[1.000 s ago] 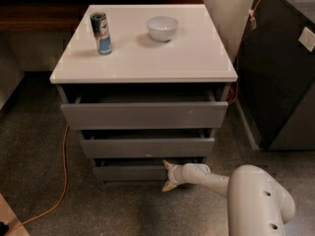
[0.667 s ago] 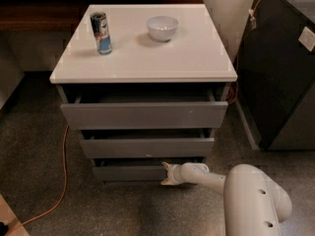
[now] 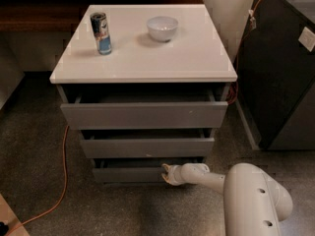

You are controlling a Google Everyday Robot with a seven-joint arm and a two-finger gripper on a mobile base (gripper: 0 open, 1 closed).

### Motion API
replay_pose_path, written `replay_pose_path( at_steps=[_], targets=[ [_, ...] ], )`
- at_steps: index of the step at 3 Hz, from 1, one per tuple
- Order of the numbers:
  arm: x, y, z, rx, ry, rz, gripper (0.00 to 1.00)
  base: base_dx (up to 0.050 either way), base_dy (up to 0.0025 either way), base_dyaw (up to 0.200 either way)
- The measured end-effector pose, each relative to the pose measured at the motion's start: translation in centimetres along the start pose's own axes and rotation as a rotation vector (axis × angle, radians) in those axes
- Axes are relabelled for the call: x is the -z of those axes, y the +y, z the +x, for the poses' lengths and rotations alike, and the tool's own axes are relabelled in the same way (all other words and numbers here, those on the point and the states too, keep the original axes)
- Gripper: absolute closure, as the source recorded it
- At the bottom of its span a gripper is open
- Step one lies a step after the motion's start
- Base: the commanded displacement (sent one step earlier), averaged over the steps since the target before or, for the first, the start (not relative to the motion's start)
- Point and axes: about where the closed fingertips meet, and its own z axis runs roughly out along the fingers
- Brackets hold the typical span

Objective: Place redbull can into bottom drawer

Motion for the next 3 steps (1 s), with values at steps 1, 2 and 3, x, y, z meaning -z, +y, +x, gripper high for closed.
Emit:
replay_pose_path(
  at_steps=[1, 2, 3],
  targets=[
    [0.28, -0.12, -0.14, 0.0, 0.0, 0.0, 1.0, 0.0, 0.0, 0.0],
    [0.42, -0.18, -0.22, 0.0, 0.0, 0.0, 1.0, 0.0, 0.0, 0.0],
    [0.48, -0.2, -0.25, 0.0, 0.0, 0.0, 1.0, 0.0, 0.0, 0.0]
  ],
)
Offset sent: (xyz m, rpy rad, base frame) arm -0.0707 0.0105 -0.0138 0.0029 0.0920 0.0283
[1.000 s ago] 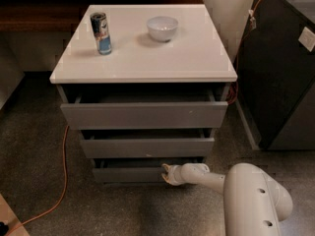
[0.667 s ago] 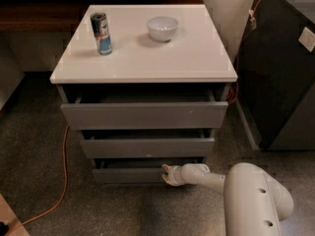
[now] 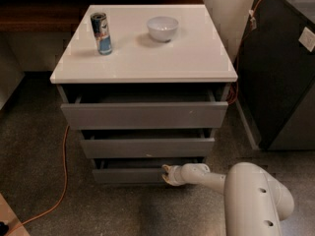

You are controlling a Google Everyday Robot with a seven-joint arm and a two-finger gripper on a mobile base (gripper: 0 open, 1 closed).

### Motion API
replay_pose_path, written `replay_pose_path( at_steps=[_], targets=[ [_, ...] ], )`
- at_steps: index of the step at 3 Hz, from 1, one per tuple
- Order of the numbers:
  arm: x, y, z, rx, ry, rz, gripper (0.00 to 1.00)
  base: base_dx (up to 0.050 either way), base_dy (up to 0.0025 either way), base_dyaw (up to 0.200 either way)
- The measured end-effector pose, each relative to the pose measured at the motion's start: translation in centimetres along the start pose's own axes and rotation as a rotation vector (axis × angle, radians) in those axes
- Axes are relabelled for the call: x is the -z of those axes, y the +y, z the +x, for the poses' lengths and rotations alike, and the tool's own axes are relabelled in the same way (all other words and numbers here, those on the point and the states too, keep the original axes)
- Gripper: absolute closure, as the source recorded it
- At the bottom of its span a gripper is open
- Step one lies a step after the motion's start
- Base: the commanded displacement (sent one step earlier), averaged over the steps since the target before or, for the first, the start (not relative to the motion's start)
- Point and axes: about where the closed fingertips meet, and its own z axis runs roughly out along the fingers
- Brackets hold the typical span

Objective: Place redbull can into bottom drawer

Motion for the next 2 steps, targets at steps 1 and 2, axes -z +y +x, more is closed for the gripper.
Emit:
replay_pose_path(
  at_steps=[1, 2],
  targets=[
    [0.03, 0.0, -0.02, 0.0, 0.0, 0.0, 0.97, 0.0, 0.0, 0.0],
    [0.07, -0.02, -0.04, 0.0, 0.0, 0.0, 0.69, 0.0, 0.0, 0.0]
  ],
)
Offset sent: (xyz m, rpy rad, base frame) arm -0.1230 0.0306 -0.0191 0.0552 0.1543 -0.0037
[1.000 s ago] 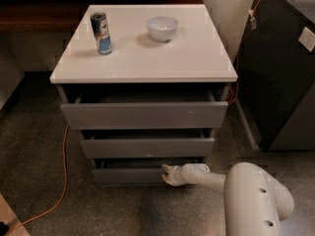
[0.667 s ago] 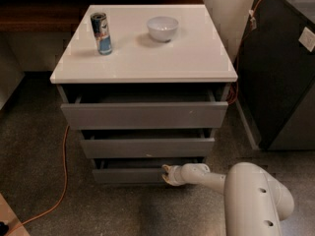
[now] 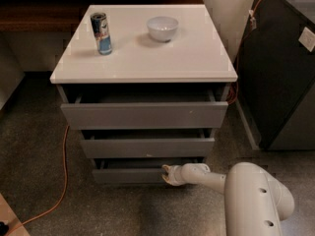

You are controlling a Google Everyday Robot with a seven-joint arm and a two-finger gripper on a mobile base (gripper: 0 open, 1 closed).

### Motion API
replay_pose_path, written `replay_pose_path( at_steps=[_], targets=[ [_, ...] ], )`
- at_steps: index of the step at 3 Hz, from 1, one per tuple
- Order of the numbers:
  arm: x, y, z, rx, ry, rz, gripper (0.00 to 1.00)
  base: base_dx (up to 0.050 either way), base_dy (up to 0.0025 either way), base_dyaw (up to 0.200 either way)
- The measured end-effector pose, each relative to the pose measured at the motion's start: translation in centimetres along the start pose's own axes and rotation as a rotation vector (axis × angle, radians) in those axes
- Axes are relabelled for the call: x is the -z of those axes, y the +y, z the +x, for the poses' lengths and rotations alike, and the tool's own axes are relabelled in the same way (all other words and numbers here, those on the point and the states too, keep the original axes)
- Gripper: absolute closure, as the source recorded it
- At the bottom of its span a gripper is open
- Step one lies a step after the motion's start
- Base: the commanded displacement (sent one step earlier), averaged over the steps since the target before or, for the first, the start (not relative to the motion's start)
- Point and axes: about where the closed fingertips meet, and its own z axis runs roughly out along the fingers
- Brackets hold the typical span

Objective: Place redbull can into bottom drawer

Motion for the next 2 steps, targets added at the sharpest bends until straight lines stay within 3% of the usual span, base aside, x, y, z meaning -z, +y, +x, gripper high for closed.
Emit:
replay_pose_path(
  at_steps=[1, 2],
  targets=[
    [0.02, -0.01, -0.01, 0.0, 0.0, 0.0, 0.44, 0.0, 0.0, 0.0],
    [0.07, -0.02, -0.04, 0.0, 0.0, 0.0, 0.51, 0.0, 0.0, 0.0]
  ],
)
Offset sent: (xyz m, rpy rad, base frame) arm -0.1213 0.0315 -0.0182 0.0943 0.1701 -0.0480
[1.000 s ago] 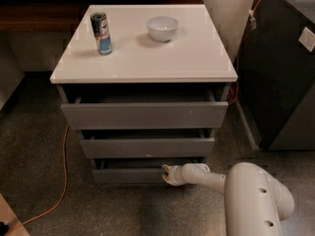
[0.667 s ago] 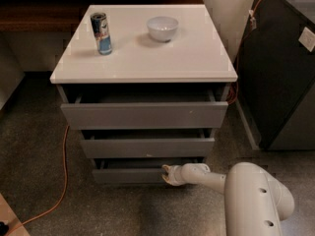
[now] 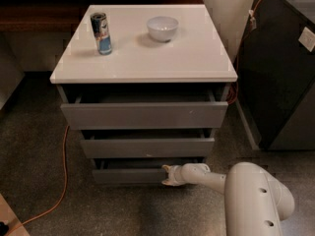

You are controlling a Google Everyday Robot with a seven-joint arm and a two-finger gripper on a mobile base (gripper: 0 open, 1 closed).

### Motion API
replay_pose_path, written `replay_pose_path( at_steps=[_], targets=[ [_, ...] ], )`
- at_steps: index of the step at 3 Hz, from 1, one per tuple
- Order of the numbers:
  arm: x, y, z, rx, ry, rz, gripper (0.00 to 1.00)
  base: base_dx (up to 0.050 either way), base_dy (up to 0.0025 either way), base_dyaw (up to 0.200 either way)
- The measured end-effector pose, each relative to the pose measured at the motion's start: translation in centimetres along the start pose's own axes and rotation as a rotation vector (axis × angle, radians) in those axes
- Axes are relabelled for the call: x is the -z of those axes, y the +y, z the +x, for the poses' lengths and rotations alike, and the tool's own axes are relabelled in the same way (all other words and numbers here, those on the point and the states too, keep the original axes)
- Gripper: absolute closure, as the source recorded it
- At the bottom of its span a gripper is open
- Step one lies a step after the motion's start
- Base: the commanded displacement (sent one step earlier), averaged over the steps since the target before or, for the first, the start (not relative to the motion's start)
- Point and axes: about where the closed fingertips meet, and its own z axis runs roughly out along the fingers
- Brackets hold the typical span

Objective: Place redbull can into bottom drawer

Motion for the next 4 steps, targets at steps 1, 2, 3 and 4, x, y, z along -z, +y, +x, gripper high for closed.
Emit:
replay_pose_path(
  at_steps=[1, 2, 3, 4],
  targets=[
    [0.01, 0.0, 0.0, 0.0, 0.0, 0.0, 0.75, 0.0, 0.0, 0.0],
    [0.06, -0.02, -0.03, 0.0, 0.0, 0.0, 0.97, 0.0, 0.0, 0.0],
    [0.06, -0.01, -0.04, 0.0, 0.0, 0.0, 1.0, 0.0, 0.0, 0.0],
    [0.06, -0.01, -0.04, 0.0, 0.0, 0.0, 1.0, 0.0, 0.0, 0.0]
  ],
)
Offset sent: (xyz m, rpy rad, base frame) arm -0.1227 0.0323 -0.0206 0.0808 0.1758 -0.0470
